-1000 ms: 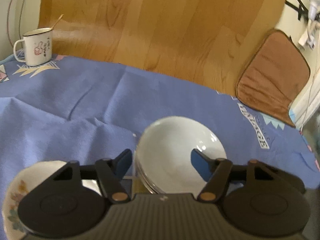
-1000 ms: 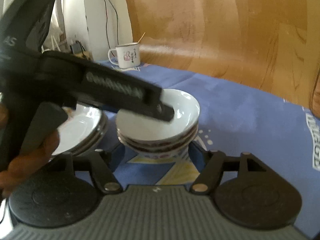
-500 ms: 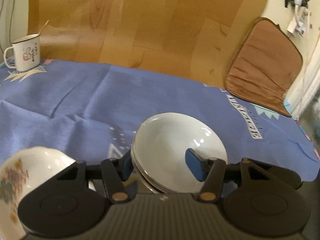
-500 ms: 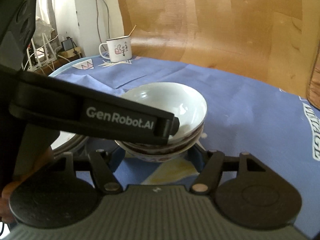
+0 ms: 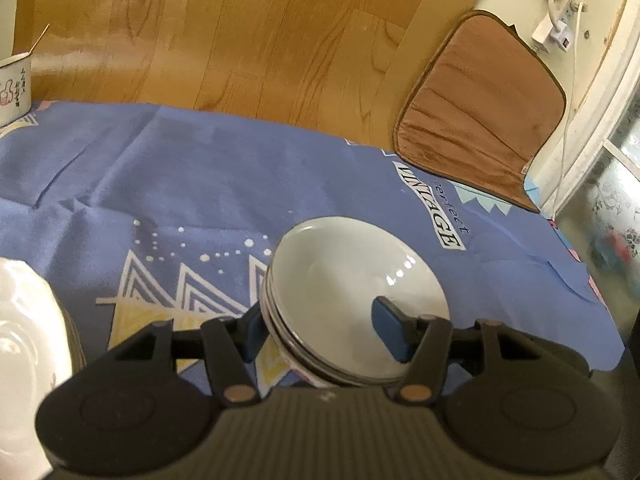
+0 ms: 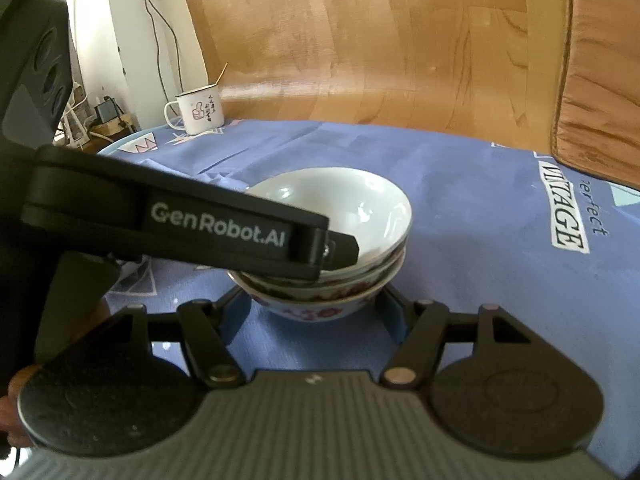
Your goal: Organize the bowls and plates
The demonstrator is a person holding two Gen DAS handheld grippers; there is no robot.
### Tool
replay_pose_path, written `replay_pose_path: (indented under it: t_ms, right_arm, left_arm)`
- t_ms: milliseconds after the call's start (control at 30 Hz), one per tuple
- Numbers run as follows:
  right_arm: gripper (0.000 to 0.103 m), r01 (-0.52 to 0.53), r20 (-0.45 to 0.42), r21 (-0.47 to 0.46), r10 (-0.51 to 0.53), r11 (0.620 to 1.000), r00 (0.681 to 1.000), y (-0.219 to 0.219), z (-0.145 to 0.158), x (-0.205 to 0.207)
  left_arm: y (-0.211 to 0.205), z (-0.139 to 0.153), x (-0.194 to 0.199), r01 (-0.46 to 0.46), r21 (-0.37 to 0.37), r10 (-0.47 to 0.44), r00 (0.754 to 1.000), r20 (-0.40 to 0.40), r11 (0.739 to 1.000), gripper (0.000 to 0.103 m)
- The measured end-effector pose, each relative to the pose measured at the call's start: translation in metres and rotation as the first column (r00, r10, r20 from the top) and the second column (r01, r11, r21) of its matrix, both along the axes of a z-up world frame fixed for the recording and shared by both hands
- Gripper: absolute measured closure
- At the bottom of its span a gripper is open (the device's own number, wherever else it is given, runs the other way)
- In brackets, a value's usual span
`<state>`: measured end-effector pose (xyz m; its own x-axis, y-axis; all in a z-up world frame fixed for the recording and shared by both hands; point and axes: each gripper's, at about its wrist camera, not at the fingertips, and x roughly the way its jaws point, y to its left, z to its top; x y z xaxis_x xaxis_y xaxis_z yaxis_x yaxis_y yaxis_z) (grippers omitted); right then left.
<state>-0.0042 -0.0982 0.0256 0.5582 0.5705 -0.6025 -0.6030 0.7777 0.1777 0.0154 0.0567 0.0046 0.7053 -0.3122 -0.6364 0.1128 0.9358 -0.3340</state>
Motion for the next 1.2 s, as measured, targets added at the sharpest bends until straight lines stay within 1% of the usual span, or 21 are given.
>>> replay_pose_path:
  t_ms: [67, 133, 167, 267, 333, 433, 500, 667, 833, 900, 967, 1033, 1067, 1133, 1200]
  right_arm:
    - [0.032, 0.000, 0.010, 0.000, 0.000, 1.000, 1.000, 0.000, -0.001, -0.001]
    - [0.032, -0.005, 0.038, -0.020, 0.006, 1.000, 0.999, 0.003, -0.003, -0.005]
    - [0.032, -0.007, 0.052, -0.028, 0.008, 1.000, 0.999, 0.004, -0.004, -0.006]
    - [0.031, -0.004, 0.055, -0.023, 0.005, 1.000, 0.998, 0.002, -0.005, -0.007]
    - [0.031, -0.001, 0.048, -0.007, 0.001, 1.000, 0.999, 0.000, -0.005, -0.006]
    - [0.031, 0.001, 0.048, 0.000, -0.001, 1.000, 0.999, -0.001, -0.005, -0.005]
    - [0.031, 0.003, 0.045, 0.007, -0.004, 1.000, 0.999, -0.001, -0.005, -0.005]
    - [0.031, 0.008, 0.042, 0.018, -0.009, 1.000, 0.999, -0.003, -0.005, -0.006]
    - [0.031, 0.012, 0.045, 0.019, -0.013, 1.000, 0.999, -0.003, -0.004, -0.008]
    - [0.030, 0.017, 0.045, 0.029, -0.019, 0.999, 0.999, -0.005, -0.004, -0.008]
    - [0.023, 0.023, 0.049, 0.042, -0.025, 0.999, 0.998, -0.007, -0.004, -0.010]
    - [0.018, 0.021, 0.051, 0.052, -0.024, 0.998, 0.998, -0.009, -0.002, -0.010]
    - [0.017, 0.018, 0.048, 0.057, -0.021, 0.998, 0.999, -0.011, -0.001, -0.011]
    - [0.016, 0.011, 0.020, 0.075, -0.012, 0.997, 1.000, -0.017, 0.001, -0.011]
    - [0.017, 0.001, -0.029, 0.108, 0.002, 0.994, 1.000, -0.029, 0.003, -0.009]
  left_arm:
    - [0.006, 0.001, -0.004, -0.006, -0.013, 0.006, 1.000, 0.005, 1.000, 0.039]
    - [0.015, 0.003, -0.010, -0.022, -0.014, 0.022, 0.999, 0.026, 1.000, 0.028]
    - [0.022, 0.004, -0.014, -0.027, -0.023, 0.028, 0.999, 0.033, 0.999, 0.025]
    - [0.039, 0.005, -0.024, -0.010, -0.087, 0.014, 0.999, 0.036, 0.996, 0.024]
    - [0.043, 0.005, -0.026, -0.009, -0.109, 0.013, 0.999, 0.034, 0.994, 0.024]
    - [0.036, 0.004, -0.021, -0.017, -0.086, 0.020, 0.999, 0.026, 0.996, 0.024]
    - [0.028, 0.001, -0.014, -0.011, -0.085, 0.012, 1.000, 0.011, 0.996, 0.024]
    - [0.017, -0.005, -0.001, -0.006, -0.091, 0.005, 1.000, -0.012, 0.996, 0.027]
    - [0.021, -0.007, 0.005, -0.043, -0.128, 0.038, 0.999, -0.038, 0.991, 0.034]
    - [0.023, -0.008, 0.004, -0.050, -0.127, 0.046, 0.998, -0.038, 0.991, 0.036]
    - [0.024, -0.008, 0.004, -0.055, -0.115, 0.050, 0.998, -0.045, 0.992, 0.040]
    - [0.025, -0.008, 0.003, -0.051, -0.097, 0.047, 0.998, -0.046, 0.994, 0.049]
    - [0.025, -0.009, 0.003, -0.050, -0.092, 0.046, 0.998, -0.048, 0.994, 0.050]
    - [0.028, -0.010, 0.003, -0.046, -0.101, 0.042, 0.998, -0.047, 0.994, 0.051]
    - [0.029, -0.010, 0.003, -0.044, -0.109, 0.039, 0.998, -0.046, 0.993, 0.052]
